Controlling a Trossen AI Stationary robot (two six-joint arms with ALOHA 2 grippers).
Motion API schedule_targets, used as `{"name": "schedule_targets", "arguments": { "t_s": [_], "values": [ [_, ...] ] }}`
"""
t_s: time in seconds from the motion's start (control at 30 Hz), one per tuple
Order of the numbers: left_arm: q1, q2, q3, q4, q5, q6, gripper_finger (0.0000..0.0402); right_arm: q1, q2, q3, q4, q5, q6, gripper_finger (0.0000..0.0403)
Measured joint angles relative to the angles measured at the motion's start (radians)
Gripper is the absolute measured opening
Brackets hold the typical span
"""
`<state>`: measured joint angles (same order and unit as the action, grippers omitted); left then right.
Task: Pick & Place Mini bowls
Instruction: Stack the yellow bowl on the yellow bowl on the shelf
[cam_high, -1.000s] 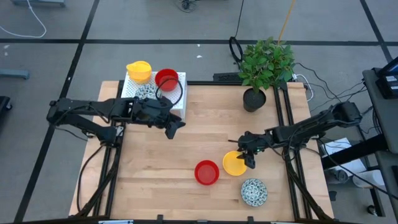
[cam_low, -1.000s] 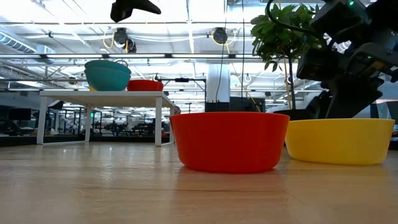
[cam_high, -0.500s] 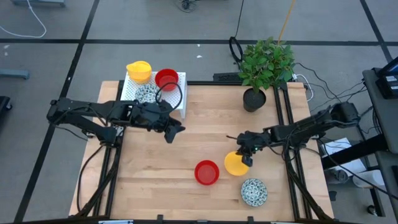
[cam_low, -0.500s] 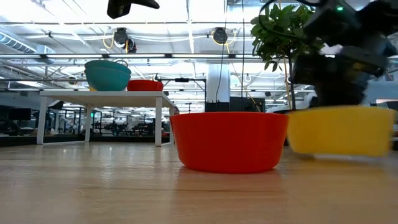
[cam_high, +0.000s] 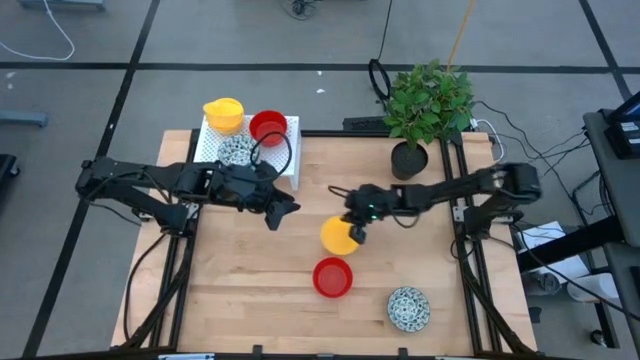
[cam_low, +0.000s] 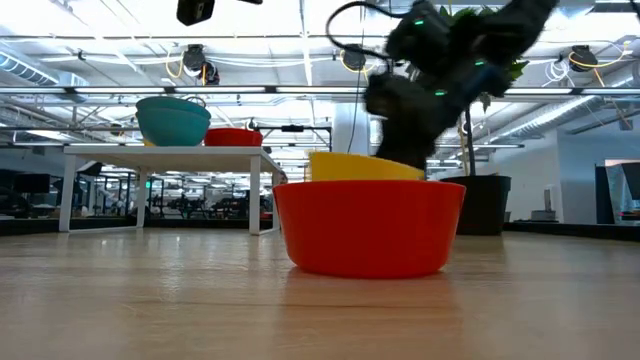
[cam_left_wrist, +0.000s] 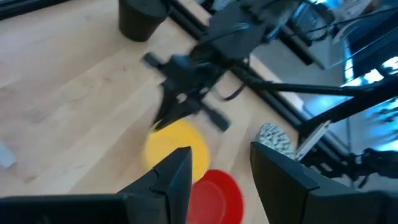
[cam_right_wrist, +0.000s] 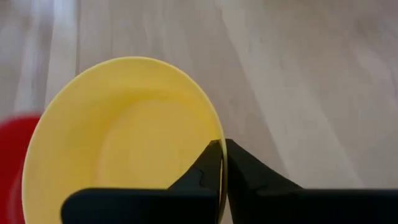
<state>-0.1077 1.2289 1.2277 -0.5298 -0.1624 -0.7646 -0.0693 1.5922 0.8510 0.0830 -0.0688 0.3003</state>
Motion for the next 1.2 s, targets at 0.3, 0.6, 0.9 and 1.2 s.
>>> {"name": "schedule_targets", "arguments": {
  "t_s": [0.3, 0.6, 0.9, 1.2],
  "values": [
    [-0.044, 0.0, 0.0, 0.098, 0.012, -0.007, 0.0163, -0.016, 0.285, 0.244, 0.062, -0.011, 0.03, 0.0001],
    [-0.077, 0.0, 0.0, 0.115, 0.011, -0.03, 0.0163, -0.014, 0.353, 0.313, 0.07, 0.031, 0.081, 0.001],
    [-0.085, 0.0, 0.0, 0.113, 0.012, -0.026, 0.0163, -0.015, 0.343, 0.313, 0.06, 0.041, 0.081, 0.0122],
    [-0.085, 0.023, 0.0, -0.064, 0.076, -0.003, 0.0163, -0.016, 0.11, 0.313, -0.209, 0.041, 0.015, 0.0192]
  ]
}}
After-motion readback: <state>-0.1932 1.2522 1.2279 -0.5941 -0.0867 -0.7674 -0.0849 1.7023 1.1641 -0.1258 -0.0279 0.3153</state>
